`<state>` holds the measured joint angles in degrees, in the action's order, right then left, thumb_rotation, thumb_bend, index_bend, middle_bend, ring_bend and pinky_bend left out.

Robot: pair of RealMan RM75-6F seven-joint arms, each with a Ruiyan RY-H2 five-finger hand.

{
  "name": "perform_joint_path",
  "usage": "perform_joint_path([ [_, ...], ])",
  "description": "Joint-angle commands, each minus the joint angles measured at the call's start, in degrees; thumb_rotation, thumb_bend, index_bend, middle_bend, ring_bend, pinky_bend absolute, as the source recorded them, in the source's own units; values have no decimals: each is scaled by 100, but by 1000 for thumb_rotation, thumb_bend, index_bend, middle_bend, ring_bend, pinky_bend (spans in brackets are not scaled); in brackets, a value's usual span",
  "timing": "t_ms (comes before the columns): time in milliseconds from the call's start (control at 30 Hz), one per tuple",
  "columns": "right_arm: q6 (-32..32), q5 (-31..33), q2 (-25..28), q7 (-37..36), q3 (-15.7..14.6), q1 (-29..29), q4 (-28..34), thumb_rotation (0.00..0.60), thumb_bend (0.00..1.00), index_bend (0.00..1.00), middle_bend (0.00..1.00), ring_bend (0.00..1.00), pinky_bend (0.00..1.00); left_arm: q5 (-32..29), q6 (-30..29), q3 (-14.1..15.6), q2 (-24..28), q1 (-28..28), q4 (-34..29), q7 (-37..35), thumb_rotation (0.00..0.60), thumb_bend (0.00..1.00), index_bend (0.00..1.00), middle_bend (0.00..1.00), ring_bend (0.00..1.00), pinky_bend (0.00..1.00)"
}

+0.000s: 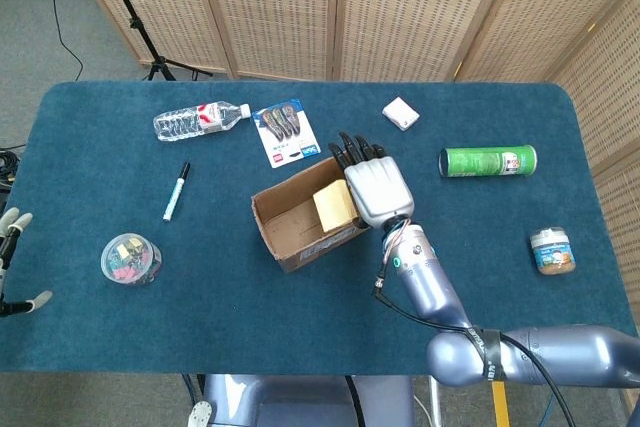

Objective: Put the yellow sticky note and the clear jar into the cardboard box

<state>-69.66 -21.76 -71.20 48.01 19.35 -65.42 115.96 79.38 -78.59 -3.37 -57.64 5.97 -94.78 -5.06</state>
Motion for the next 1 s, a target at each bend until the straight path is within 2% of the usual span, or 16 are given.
perform_joint_path([
  [33, 0, -87, 176, -174, 34, 70, 180, 600, 0, 0, 0, 0, 137, 2, -12, 1, -3, -4, -7, 13, 600, 0, 0, 0, 0, 0],
  [267, -137, -678, 721, -560, -17, 449, 580, 600, 0, 0, 0, 0, 137, 78, -81, 5, -42, -11, 52, -10, 600, 0, 0, 0, 0, 0],
  [367, -214, -1265, 1059, -895, -159, 829, 719, 600, 0, 0, 0, 0, 137, 145, -64, 20, -83, 17, 133, -33, 600, 0, 0, 0, 0, 0],
  [433, -382, -2169, 1427, -1371, -540, 1458, 597, 600, 0, 0, 0, 0, 137, 242, 65, 58, -161, 108, 265, 7, 600, 0, 0, 0, 0, 0],
  [467, -409, -2845, 1555, -1777, -785, 1810, 391, 600, 0, 0, 0, 0, 137, 265, 114, 61, -225, 152, 334, 41, 600, 0, 0, 0, 0, 0],
  [567, -596, -4207, 1658, -2823, -1273, 2525, -418, 600, 0, 0, 0, 0, 137, 345, 236, 87, -351, 257, 411, 130, 600, 0, 0, 0, 0, 0],
  [667, -919, -5116, 1582, -3789, -1657, 3114, -1368, 600, 0, 0, 0, 0, 133, 443, 331, 101, -431, 365, 397, 199, 600, 0, 0, 0, 0, 0],
  [833, -1337, -5567, 1339, -4660, -1955, 3782, -2418, 600, 0, 0, 0, 0, 107, 511, 503, 113, -455, 520, 239, 368, 600, 0, 0, 0, 0, 0],
  [1000, -1934, -5700, 993, -5286, -2158, 4571, -3107, 600, 0, 0, 0, 0, 68, 326, 969, 85, -387, 790, -105, 763, 600, 0, 0, 0, 0, 0],
])
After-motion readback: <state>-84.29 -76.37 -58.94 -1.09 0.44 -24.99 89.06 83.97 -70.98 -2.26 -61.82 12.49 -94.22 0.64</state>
